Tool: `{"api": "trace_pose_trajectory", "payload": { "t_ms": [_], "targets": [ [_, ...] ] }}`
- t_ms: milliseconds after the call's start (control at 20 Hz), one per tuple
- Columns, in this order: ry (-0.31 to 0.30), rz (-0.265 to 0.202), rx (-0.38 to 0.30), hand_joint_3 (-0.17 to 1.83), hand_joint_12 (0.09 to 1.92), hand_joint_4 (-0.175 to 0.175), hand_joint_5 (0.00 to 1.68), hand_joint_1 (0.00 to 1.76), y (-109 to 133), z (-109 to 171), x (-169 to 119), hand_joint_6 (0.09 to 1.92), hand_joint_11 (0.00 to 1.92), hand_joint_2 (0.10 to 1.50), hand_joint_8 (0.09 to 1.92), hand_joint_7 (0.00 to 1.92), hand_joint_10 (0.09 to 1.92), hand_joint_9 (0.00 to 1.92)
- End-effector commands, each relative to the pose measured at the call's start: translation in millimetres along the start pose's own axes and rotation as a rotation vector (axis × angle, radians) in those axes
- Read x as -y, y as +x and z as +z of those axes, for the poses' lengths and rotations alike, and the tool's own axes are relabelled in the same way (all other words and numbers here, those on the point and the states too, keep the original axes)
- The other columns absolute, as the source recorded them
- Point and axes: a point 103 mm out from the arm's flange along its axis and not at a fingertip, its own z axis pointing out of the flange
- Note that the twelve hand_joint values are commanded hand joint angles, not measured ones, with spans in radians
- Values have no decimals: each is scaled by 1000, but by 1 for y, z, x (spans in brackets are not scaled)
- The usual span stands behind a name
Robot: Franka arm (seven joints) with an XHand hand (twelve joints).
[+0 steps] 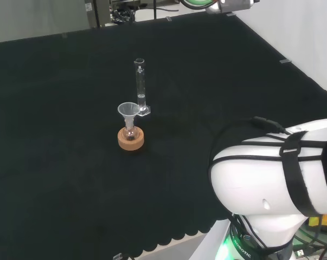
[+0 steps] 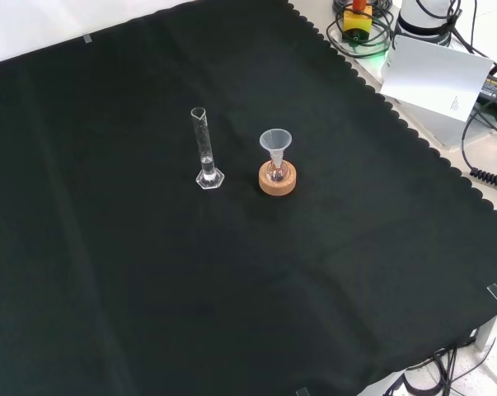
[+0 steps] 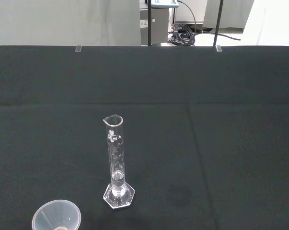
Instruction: Pick up the graduated cylinder.
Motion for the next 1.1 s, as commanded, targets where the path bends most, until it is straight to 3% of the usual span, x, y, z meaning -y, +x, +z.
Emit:
{"api": "trace_pose_trajectory", "payload": {
  "t_ms": [50, 200, 550, 800, 1100],
  "targets": [
    [-9, 0, 8, 23, 1410, -42, 223, 135, 0, 0, 0, 87, 5, 1280, 422, 0, 734, 103],
    [-10, 0, 8, 63, 1393, -31, 230, 13, 0, -1, 0, 87, 0, 1365, 377, 0, 713, 94],
    [-1, 12, 7, 68, 1390, -30, 232, 0, -5, 5, -5, 87, 0, 1375, 368, 0, 705, 95],
    [24, 51, -7, 68, 1390, -30, 232, 0, -17, 28, -15, 87, 0, 1375, 369, 0, 702, 97],
    [45, 67, -27, 68, 1391, -31, 231, 0, -39, 59, -30, 87, 0, 1374, 373, 0, 699, 102]
  ]
}}
